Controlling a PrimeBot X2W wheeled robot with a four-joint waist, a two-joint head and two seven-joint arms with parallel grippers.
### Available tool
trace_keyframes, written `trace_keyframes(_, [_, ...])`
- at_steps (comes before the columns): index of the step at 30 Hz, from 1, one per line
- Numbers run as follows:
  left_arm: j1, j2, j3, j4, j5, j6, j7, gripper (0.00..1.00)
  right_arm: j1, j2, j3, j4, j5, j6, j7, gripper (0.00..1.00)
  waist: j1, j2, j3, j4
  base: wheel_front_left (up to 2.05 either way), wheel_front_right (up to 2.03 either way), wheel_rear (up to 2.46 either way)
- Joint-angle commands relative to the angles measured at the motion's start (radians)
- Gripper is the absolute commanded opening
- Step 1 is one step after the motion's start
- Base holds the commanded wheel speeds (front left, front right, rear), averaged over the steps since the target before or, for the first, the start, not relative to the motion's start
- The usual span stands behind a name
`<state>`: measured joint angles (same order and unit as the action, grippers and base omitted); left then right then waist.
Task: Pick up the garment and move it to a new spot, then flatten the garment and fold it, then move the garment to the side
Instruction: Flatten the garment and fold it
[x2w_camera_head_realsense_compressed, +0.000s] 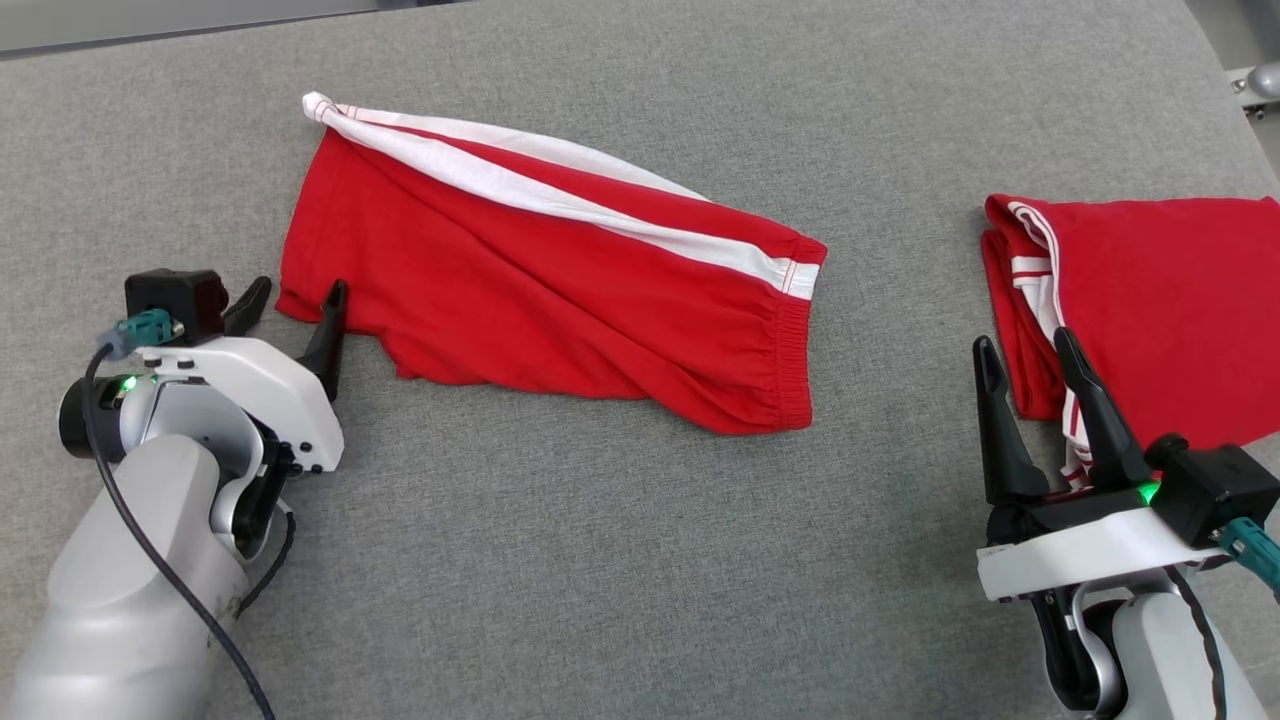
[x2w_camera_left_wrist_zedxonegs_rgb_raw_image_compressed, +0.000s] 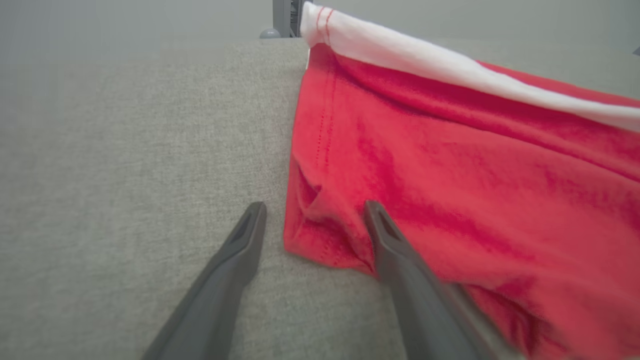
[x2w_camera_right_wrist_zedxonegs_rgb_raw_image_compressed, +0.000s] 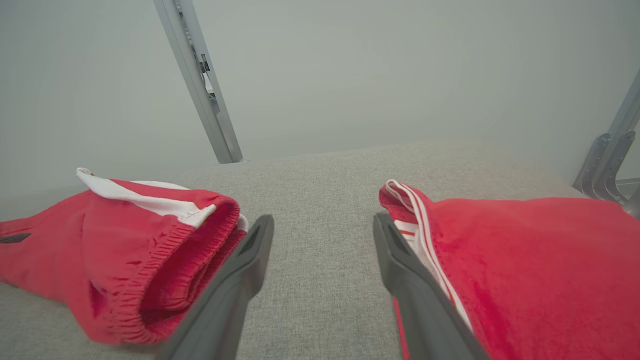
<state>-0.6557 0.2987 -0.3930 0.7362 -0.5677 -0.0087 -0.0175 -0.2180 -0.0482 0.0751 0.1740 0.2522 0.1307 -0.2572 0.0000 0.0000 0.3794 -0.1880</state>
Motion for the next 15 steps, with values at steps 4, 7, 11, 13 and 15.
trace_keyframes(4, [0.002, -0.029, -0.012, 0.063, -0.043, -0.049, 0.063, 0.82, -0.017, -0.005, 0.004, 0.005, 0.015, 0.000, -0.009, 1.00, 0.0000, 0.0000, -0.004, 0.006, 0.00, 0.00, 0.00])
trace_keyframes(7, [0.006, -0.043, -0.015, 0.075, -0.063, -0.066, 0.078, 0.00, -0.018, -0.005, 0.006, 0.006, 0.022, 0.000, -0.010, 1.00, 0.0000, 0.0000, -0.006, 0.008, 0.00, 0.00, 0.00])
trace_keyframes(11, [0.015, -0.046, -0.003, 0.061, -0.073, -0.064, 0.034, 0.00, -0.015, -0.005, 0.004, 0.005, 0.029, 0.000, -0.010, 1.00, 0.0000, 0.0000, -0.011, 0.013, 0.00, 0.00, 0.00])
trace_keyframes(13, [0.031, -0.048, 0.004, 0.041, -0.078, -0.054, 0.006, 0.00, -0.009, -0.005, -0.001, 0.003, 0.032, 0.000, -0.010, 1.00, 0.0000, 0.0000, -0.015, 0.017, 0.00, 0.00, 0.00])
trace_keyframes(15, [0.060, -0.050, 0.013, 0.010, -0.081, -0.041, -0.028, 0.00, 0.000, -0.005, -0.006, 0.002, 0.036, 0.000, -0.010, 1.00, 0.0000, 0.0000, -0.022, 0.025, 0.00, 0.00, 0.00])
